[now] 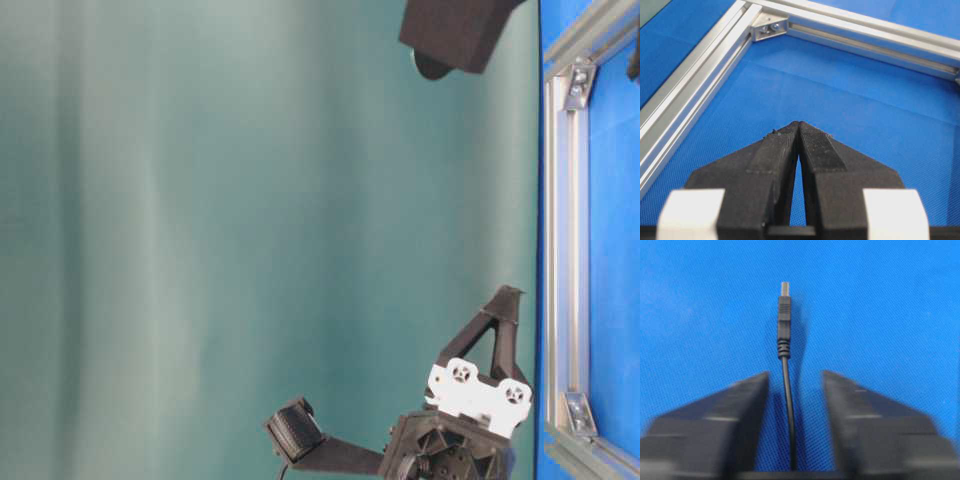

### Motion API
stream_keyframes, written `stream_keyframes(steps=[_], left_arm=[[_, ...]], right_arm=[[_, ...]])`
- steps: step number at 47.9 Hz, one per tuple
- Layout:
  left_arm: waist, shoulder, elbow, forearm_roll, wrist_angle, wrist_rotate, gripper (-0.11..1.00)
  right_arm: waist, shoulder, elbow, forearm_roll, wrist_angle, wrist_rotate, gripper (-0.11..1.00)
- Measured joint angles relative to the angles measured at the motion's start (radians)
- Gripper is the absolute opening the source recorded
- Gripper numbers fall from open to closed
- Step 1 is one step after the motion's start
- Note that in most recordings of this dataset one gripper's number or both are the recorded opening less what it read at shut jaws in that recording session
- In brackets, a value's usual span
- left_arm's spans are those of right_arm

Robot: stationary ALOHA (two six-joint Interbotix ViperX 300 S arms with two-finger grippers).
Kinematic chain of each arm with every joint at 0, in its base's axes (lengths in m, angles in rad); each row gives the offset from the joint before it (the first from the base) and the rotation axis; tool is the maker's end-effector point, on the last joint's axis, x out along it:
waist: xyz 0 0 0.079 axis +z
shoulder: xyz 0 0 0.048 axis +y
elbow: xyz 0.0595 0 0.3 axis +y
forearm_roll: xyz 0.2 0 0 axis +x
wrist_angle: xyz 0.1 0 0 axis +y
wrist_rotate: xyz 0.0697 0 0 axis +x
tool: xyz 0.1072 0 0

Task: Insert the wire through the string loop located on the left side.
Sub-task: 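Close the right gripper on the black USB cable near its plug, then lift the cable with the right gripper and move it toward the frame corner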

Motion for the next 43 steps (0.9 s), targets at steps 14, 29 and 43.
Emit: stream_keyframes(steps=[14,29,43], left_arm=[[0.000,0.000,0.000,0.002,0.000,0.000,0.00],[0.002,0.000,0.002,0.000,0.000,0.000,0.00],[0.002,-0.018,0.009,0.000,0.000,0.000,0.00]], right_arm=[[0.002,0.000,0.000,-0.003,0.000,0.000,0.01],[0.002,-0.006,0.002,-0.003,0.008,0.003,0.01],[0.008,-0.147,0.008,-0.003,0.127,-0.008,0.01]])
